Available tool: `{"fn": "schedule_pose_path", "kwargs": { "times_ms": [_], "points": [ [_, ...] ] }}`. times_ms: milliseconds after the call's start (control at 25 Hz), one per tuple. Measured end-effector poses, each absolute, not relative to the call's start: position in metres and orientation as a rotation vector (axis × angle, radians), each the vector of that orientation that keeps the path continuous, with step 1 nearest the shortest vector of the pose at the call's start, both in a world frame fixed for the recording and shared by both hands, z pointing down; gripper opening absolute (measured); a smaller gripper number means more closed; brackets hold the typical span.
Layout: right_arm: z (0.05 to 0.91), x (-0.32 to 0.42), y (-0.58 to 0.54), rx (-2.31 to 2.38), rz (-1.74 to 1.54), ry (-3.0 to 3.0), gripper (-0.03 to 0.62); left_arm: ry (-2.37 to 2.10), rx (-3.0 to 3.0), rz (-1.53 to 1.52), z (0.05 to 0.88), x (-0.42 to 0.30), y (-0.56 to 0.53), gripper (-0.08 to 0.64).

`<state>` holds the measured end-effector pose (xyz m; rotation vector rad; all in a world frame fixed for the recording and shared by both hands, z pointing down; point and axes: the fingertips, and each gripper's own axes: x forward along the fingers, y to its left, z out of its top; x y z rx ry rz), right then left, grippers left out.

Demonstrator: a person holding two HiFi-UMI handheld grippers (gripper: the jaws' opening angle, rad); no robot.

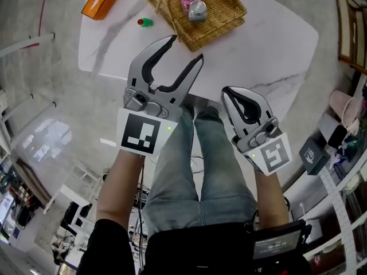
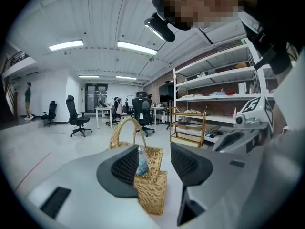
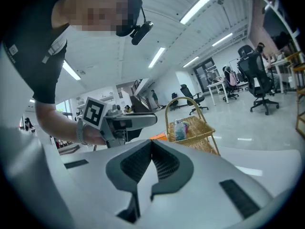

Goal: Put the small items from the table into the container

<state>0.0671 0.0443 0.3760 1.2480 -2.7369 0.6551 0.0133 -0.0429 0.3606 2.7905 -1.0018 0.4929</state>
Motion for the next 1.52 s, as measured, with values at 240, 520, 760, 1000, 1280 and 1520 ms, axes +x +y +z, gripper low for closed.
{"fn": "schedule_pose_path", "kwargs": {
  "times_ms": [240,520,760,1000,1280,1520],
  "points": [
    [0.365,0.033,0.041,1.127,0.597,-2.797,0.009,-1.040,2.753,0.386,0.345,-0.028,-0.014,0.204],
    [0.354,-0.010,0.036,0.970,0.511,-2.868,0.009,-1.159,2.694,0.337,0.340,-0.083,0.011,0.102],
    [0.351,-0.049,0.037,0.862,0.515,-2.897,0.009,-1.319,2.627,0.256,0.332,-0.129,0.023,0.005],
    [0.350,-0.077,0.040,0.768,0.479,-2.924,0.009,-1.403,2.591,0.245,0.333,-0.159,0.036,0.005],
    [0.348,-0.093,0.048,0.712,0.446,-2.935,0.009,-1.436,2.573,0.248,0.334,-0.175,0.047,0.005],
    [0.357,-0.100,0.051,0.704,0.458,-2.926,0.009,-1.389,2.550,0.216,0.347,-0.177,0.048,0.005]
  ]
}}
